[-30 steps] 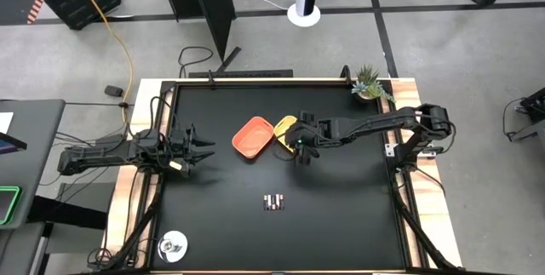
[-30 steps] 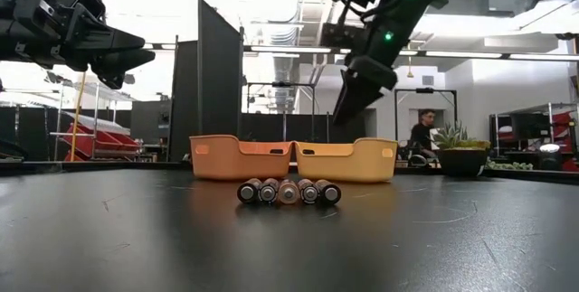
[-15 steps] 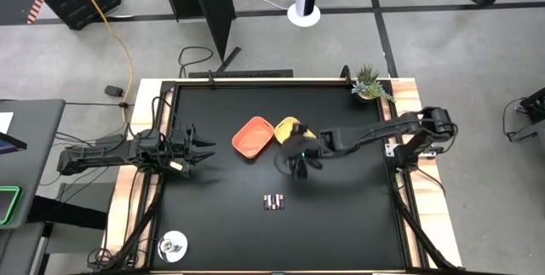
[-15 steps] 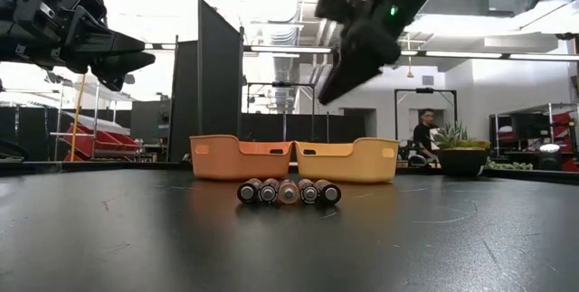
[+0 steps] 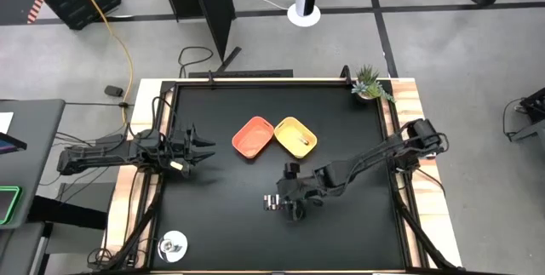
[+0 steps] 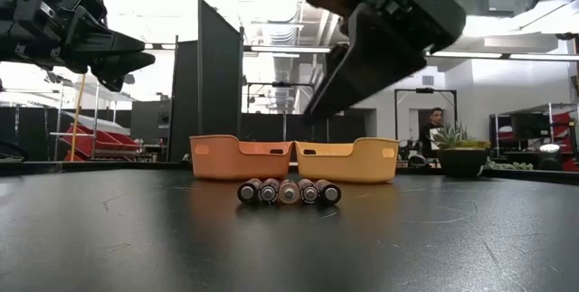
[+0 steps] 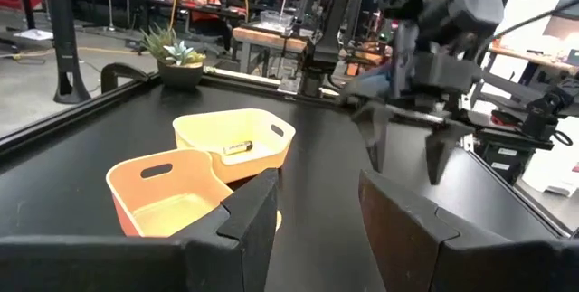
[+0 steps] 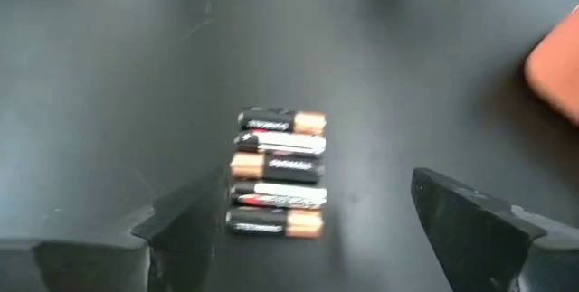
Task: Sort batteries
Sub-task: Put the black battery into the orange bin
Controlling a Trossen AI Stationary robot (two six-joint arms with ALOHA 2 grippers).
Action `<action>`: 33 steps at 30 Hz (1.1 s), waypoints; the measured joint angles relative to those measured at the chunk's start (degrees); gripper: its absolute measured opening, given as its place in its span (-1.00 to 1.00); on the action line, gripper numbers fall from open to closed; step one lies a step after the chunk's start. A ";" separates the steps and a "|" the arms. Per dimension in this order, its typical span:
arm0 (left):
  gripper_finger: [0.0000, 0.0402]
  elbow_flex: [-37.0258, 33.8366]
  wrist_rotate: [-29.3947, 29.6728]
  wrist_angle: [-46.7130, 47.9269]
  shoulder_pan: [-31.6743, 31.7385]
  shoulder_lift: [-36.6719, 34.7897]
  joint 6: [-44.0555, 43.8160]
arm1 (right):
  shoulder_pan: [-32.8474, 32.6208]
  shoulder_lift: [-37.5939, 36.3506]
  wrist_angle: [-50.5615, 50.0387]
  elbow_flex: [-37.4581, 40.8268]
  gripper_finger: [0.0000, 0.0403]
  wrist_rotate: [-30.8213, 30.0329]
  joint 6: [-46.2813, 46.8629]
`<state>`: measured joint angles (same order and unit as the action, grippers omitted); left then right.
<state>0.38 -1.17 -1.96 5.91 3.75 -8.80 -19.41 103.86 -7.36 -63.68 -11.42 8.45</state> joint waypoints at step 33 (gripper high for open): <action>-0.17 0.00 0.60 -1.44 -8.85 0.01 3.63 | -2.31 7.20 0.13 -0.15 0.82 -0.98 11.21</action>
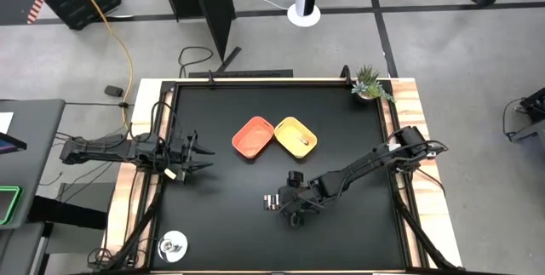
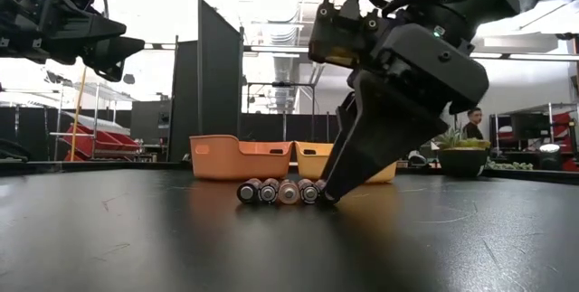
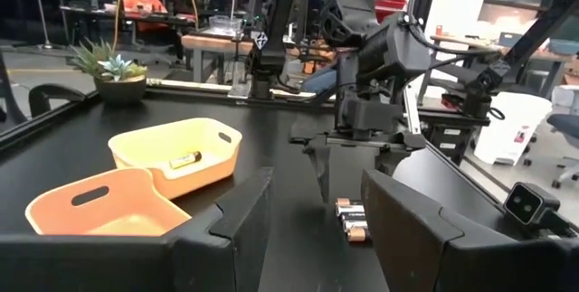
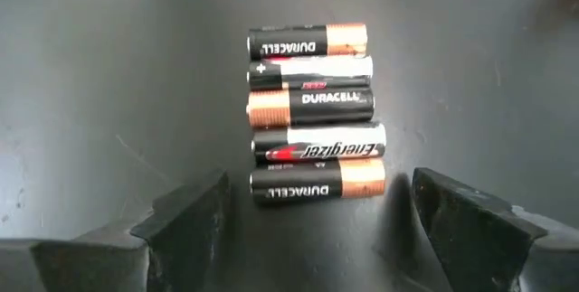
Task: Sort batteries
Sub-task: Put the black battery into the orange bin
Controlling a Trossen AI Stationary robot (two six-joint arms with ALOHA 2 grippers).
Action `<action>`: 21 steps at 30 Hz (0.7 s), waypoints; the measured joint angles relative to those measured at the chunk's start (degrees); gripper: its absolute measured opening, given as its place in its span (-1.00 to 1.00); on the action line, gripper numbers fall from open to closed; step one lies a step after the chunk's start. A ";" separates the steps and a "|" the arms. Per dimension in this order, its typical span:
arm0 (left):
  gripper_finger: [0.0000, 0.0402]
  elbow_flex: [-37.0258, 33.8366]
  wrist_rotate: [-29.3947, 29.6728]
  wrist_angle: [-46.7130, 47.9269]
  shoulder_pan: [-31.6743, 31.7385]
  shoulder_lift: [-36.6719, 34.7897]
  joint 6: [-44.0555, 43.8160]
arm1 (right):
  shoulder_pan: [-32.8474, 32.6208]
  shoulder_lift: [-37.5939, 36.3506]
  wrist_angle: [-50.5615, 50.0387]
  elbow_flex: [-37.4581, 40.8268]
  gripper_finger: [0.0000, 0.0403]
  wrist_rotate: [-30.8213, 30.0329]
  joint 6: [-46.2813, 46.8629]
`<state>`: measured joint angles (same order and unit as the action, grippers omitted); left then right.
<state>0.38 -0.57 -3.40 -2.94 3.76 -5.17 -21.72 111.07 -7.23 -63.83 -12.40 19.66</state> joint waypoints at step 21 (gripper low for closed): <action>-0.17 0.00 0.50 0.68 0.00 -0.01 0.00 | -0.04 2.05 0.65 -0.11 0.66 -1.01 -0.84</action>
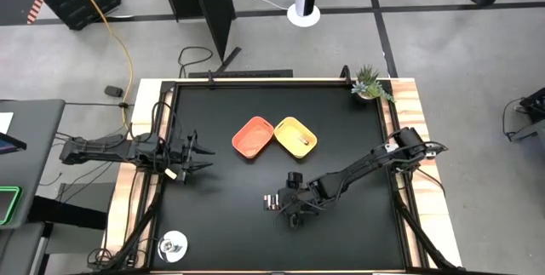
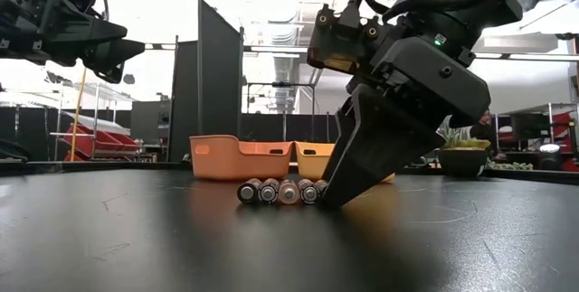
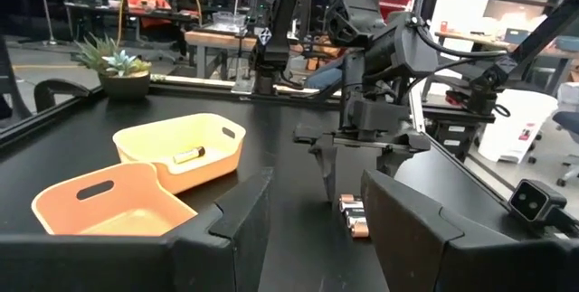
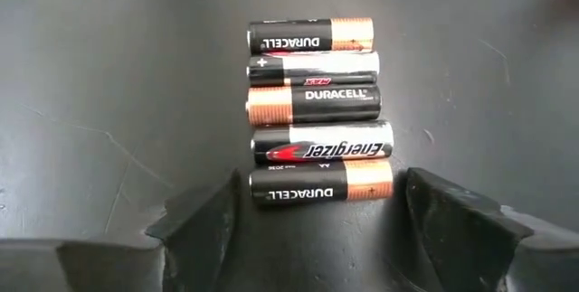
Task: Sort batteries
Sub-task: Put the black battery into the orange bin
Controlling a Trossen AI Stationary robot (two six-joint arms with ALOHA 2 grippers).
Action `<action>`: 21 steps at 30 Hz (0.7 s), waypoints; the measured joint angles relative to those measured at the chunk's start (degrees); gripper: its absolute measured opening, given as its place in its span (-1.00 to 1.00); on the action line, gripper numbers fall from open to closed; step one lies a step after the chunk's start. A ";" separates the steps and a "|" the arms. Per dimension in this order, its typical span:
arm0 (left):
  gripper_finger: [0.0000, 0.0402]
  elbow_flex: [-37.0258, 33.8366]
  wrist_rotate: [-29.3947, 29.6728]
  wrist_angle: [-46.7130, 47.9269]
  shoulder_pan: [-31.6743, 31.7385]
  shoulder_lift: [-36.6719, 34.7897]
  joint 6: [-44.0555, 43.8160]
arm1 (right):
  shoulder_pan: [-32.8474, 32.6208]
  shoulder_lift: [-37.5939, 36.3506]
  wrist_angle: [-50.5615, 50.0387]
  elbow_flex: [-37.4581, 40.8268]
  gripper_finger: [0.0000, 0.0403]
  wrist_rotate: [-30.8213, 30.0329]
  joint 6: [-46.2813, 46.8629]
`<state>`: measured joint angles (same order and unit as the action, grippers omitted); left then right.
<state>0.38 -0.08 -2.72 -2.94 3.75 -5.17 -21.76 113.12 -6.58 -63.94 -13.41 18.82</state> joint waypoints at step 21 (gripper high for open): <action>-0.17 0.00 0.39 0.33 0.00 0.00 0.00 | 0.04 0.02 -1.97 -1.10 0.24 0.09 -1.39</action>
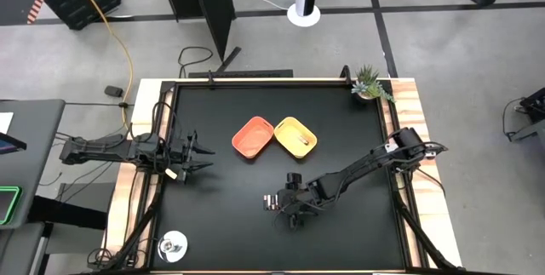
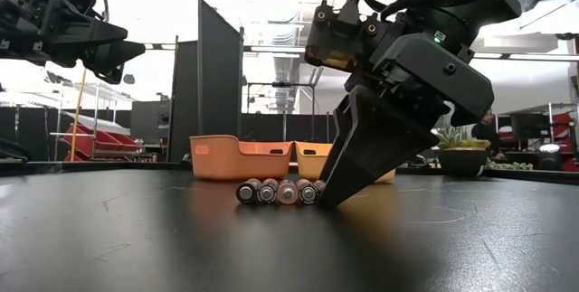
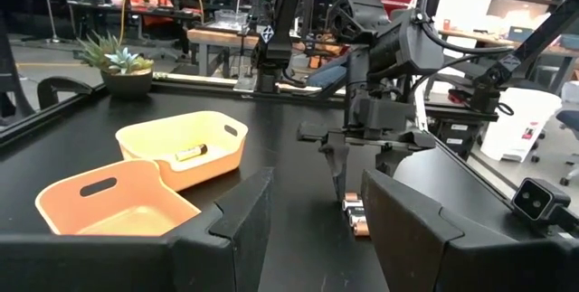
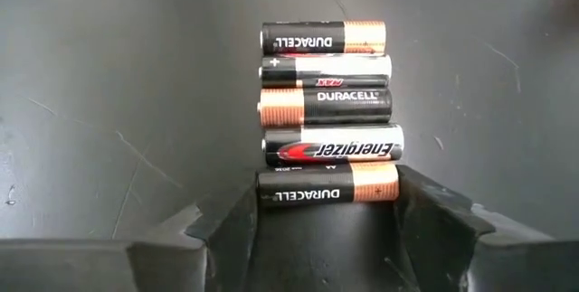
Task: Sort batteries
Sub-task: Put the black battery into the orange bin
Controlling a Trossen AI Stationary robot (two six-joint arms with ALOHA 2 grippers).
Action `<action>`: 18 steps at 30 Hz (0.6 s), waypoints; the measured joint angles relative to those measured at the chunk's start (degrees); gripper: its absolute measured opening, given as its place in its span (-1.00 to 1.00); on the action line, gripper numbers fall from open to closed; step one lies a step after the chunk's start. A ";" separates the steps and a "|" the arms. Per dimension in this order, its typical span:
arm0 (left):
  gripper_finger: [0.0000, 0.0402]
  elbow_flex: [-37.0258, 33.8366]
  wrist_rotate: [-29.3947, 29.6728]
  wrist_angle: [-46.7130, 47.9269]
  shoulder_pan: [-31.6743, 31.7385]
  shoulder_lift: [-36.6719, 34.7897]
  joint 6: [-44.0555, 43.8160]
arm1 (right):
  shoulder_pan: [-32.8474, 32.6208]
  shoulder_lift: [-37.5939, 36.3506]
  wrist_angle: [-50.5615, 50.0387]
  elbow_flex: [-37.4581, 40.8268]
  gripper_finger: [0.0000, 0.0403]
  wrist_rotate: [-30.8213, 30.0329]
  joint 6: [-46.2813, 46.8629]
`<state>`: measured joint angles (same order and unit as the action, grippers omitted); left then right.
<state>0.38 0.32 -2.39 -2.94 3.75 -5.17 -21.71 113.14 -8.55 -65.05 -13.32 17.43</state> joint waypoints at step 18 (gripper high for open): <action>-0.17 0.00 0.02 -0.07 0.00 0.00 0.02 | 0.23 0.17 -12.55 -7.11 0.21 0.17 -3.85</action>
<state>0.38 0.34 -2.46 -2.94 3.75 -5.15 -21.48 113.32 -21.10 -72.15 -13.15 13.58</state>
